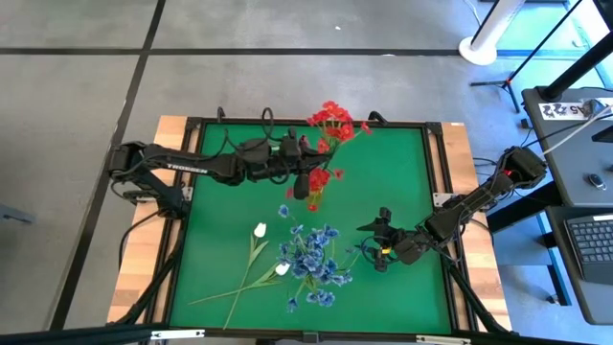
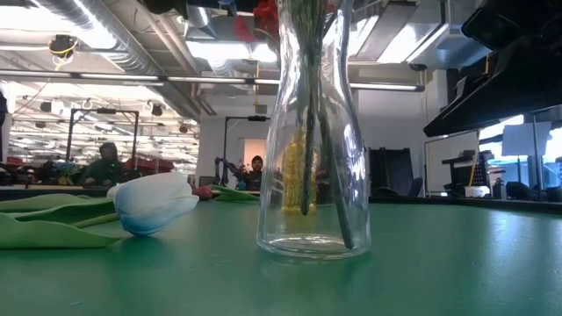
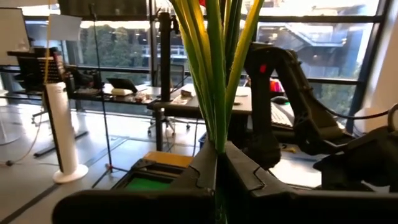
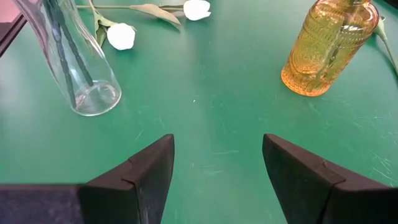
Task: Sort flowers into vase by color
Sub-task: Put the orange flowers into the yellow vase
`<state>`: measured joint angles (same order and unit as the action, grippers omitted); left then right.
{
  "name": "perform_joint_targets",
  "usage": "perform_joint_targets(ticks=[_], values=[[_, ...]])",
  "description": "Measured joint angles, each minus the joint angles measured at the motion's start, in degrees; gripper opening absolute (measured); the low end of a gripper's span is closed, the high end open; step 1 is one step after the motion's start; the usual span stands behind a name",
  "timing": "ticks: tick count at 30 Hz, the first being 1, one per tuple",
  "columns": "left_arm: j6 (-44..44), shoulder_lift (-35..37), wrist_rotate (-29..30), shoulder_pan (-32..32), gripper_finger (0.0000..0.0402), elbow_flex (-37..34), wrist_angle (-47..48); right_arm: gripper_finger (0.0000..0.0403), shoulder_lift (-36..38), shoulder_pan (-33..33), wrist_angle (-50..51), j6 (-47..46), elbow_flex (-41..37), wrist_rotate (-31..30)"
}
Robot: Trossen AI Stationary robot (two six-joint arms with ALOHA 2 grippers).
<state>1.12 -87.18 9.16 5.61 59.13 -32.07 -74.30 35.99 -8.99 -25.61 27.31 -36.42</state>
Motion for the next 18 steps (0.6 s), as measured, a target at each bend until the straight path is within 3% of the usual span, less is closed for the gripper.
perform_joint_targets(ticks=[10,18], values=[[-1.3,0.8,0.4,-0.1,0.0,0.0,-2.7,0.0243,0.0,0.0,0.0,0.4,0.0,0.0],[-3.4,7.3,0.3,-3.4,0.0,0.0,-6.8,0.0243,0.0,0.0,-0.2,0.4,0.0,0.0]])
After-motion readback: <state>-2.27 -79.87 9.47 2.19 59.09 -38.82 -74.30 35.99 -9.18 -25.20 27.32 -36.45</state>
